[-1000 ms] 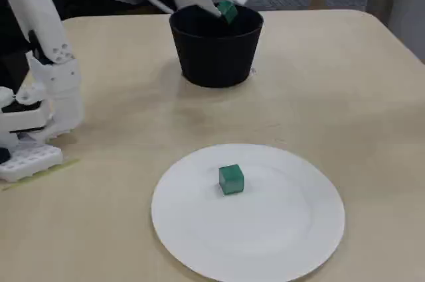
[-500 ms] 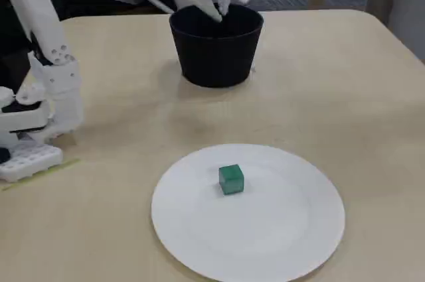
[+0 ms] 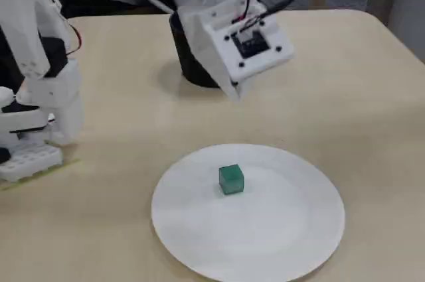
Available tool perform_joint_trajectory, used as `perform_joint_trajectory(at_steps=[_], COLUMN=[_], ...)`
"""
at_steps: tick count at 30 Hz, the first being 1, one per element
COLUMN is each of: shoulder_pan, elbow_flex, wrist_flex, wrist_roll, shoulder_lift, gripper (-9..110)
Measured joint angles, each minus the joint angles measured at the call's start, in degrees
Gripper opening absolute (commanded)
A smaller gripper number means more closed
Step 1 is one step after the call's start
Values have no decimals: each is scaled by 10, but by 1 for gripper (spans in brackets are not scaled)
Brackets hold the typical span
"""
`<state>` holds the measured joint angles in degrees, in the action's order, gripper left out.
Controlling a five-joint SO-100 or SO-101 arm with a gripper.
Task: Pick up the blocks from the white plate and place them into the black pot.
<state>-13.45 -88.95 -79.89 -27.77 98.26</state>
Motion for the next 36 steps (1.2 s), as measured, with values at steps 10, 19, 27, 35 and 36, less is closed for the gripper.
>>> perform_joint_trajectory(at_steps=[10, 19, 27, 35, 36], shoulder_pan=[-34, -67, -40, -46, -46], elbow_flex=[-30, -109, -130, -141, -147], wrist_flex=[-22, -14, 23, 40, 40], wrist_roll=[-54, -107, -110, -88, -87], shoulder_lift=[-26, -37, -37, -34, -30], gripper=[-2, -2, -2, 20, 22])
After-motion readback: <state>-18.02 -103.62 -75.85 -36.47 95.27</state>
